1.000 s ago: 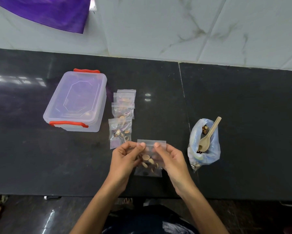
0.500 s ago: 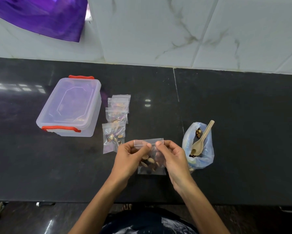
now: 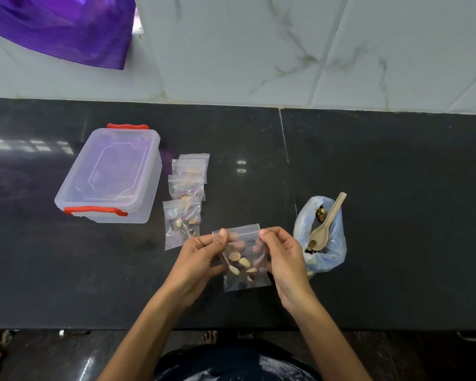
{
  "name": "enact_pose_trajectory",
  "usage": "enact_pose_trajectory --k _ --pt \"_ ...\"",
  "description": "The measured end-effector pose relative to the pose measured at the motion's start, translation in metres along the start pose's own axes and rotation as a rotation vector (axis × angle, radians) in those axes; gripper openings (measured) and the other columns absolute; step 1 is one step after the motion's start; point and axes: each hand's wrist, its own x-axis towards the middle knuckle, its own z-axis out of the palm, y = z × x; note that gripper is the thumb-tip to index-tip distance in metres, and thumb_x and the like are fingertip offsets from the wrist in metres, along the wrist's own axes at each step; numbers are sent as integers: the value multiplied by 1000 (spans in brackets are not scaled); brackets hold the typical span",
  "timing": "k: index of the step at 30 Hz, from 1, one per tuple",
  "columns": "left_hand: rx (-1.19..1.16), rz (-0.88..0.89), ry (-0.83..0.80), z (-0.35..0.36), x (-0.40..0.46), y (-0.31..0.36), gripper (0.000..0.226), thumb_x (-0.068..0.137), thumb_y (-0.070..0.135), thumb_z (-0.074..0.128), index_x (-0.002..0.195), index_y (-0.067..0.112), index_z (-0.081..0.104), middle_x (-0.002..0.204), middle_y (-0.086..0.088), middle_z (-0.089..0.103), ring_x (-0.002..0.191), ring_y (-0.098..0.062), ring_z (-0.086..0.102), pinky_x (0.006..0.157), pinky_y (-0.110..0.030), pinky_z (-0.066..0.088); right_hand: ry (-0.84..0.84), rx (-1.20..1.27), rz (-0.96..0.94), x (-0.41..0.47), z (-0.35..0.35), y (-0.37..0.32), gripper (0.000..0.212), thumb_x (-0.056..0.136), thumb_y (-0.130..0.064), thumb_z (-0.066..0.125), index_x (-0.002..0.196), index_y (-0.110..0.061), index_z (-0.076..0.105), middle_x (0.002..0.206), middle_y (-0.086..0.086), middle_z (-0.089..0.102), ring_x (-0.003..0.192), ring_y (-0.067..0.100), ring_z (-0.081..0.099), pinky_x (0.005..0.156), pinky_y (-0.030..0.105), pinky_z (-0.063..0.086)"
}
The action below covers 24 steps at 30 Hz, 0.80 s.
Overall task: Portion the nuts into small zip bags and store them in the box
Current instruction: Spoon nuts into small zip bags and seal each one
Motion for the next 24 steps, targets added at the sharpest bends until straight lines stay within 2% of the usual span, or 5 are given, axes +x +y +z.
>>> enact_pose_trajectory --k 5,10,16,20,24 --pt "80 18 -2 -1 -4 0 31 92 22 51 81 3 72 77 -12 74 62 -19 69 53 -28 57 -39 -54 -14 -4 2 5 19 94 -21 52 82 -10 62 63 -5 63 65 10 64 60 28 51" --pt "154 89 -9 -5 -8 -5 32 82 32 55 86 5 72 83 -14 74 70 -22 70 58 -31 58 3 -84 -48 -4 7 11 17 93 -25 56 89 -12 65 78 12 66 80 22 68 76 37 56" --pt "216 173 42 -9 -13 -11 28 79 31 57 87 7 70 73 -8 72 67 -19 68 58 -29 58 -7 -66 -5 -4 8 17 24 89 -32 57 90 -10 66 76 -1 70 79 14 68 79 33 56" --pt "407 396 204 -14 -12 -12 25 82 36 56 80 16 71 72 -10 71 65 -24 67 61 -35 55 -166 -34 27 -8 6 16 36 79 -39 58 101 -11 65 87 -2 72 83 14 68 80 35 57" --pt "550 601 238 -18 -10 -18 34 92 38 52 77 10 63 66 -10 63 58 -27 62 51 -42 51 -215 -192 -40 -14 5 18 18 89 -26 60 98 -13 69 91 4 72 88 15 69 79 31 58"
